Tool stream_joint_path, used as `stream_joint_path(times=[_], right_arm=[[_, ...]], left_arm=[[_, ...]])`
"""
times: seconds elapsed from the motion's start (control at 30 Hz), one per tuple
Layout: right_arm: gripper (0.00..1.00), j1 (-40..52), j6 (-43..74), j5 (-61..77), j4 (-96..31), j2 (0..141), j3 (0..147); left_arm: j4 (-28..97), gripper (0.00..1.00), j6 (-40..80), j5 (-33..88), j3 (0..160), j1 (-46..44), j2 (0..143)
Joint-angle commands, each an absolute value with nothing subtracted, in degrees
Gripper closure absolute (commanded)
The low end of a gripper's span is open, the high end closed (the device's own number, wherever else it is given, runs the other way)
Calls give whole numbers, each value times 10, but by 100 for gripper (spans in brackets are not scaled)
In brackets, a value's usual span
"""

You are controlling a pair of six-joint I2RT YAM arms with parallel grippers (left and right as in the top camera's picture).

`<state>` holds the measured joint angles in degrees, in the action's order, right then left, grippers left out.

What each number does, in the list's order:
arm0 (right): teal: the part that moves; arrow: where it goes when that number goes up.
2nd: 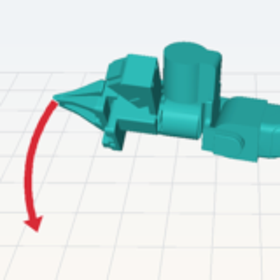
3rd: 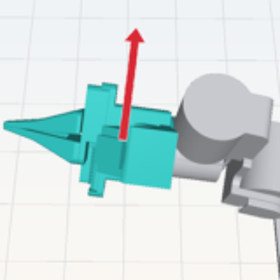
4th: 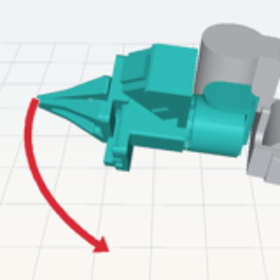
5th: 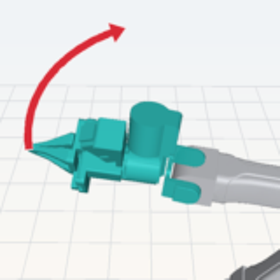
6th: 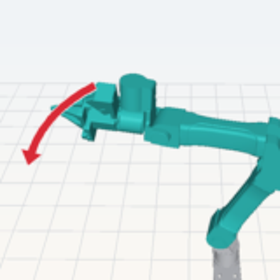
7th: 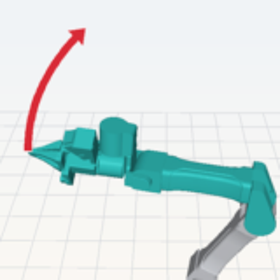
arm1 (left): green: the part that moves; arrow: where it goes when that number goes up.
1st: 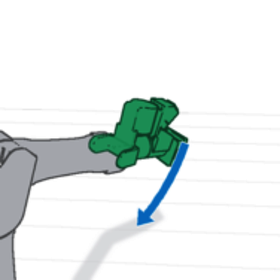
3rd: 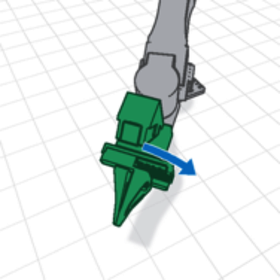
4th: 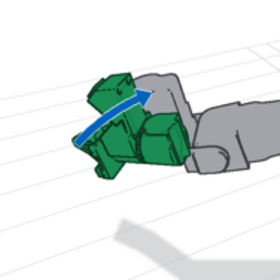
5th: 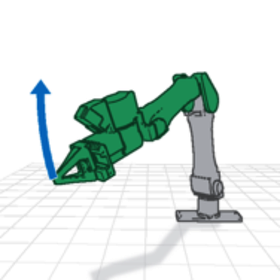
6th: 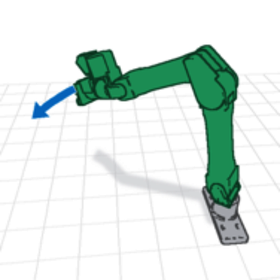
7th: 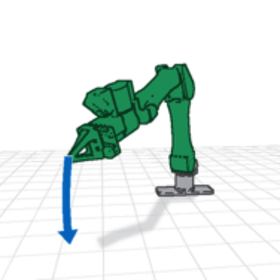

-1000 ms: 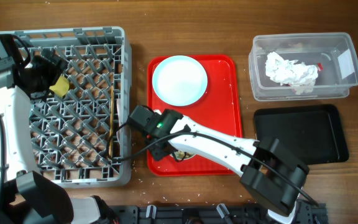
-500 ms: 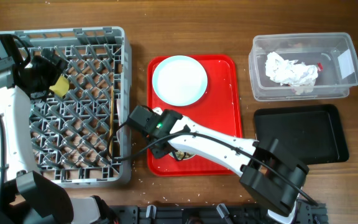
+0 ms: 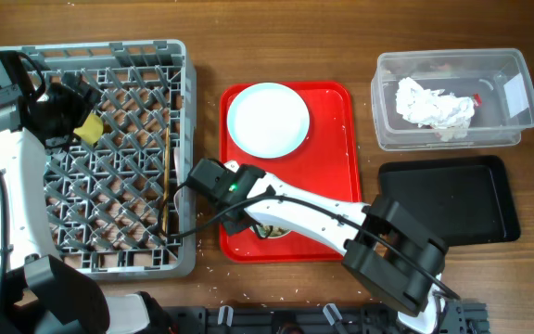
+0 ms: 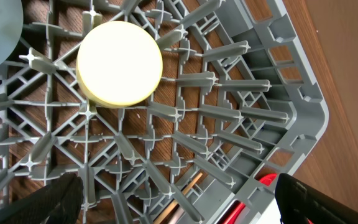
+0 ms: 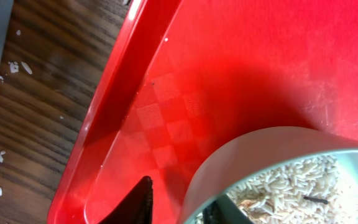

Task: Sort waste into correct bins and load items into the dishwasher rack
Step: 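Move the right gripper to the green rice bowl and grasp its rim, then lift the green bowl and carry it over the black tray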

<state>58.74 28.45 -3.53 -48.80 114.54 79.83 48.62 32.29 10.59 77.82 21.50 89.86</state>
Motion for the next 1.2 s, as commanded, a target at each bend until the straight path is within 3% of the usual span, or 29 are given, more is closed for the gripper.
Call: stream_joint_path(times=[0.0, 0.07, 0.23, 0.5, 0.77, 0.83, 1.0, 1.17], right_arm=[[78, 591, 308, -65, -501, 1152, 799], [79, 591, 310, -69, -513, 1152, 803], [96, 591, 315, -69, -522, 1152, 810], [96, 591, 346, -96, -569, 1152, 860], [96, 583, 491, -175, -658, 1148, 864], [96, 564, 546, -192, -685, 1134, 864], [96, 443, 554, -169, -732, 1059, 864], [96, 286, 460, -102, -747, 964, 864]], left_arm=[[485, 0, 326, 109, 776, 217, 891], [485, 0, 326, 109, 776, 216, 891], [485, 0, 326, 109, 776, 217, 891], [485, 0, 326, 109, 776, 216, 891], [485, 0, 326, 109, 776, 216, 891], [485, 0, 326, 109, 776, 217, 891], [485, 0, 326, 109, 776, 217, 891], [485, 0, 326, 109, 776, 217, 891]])
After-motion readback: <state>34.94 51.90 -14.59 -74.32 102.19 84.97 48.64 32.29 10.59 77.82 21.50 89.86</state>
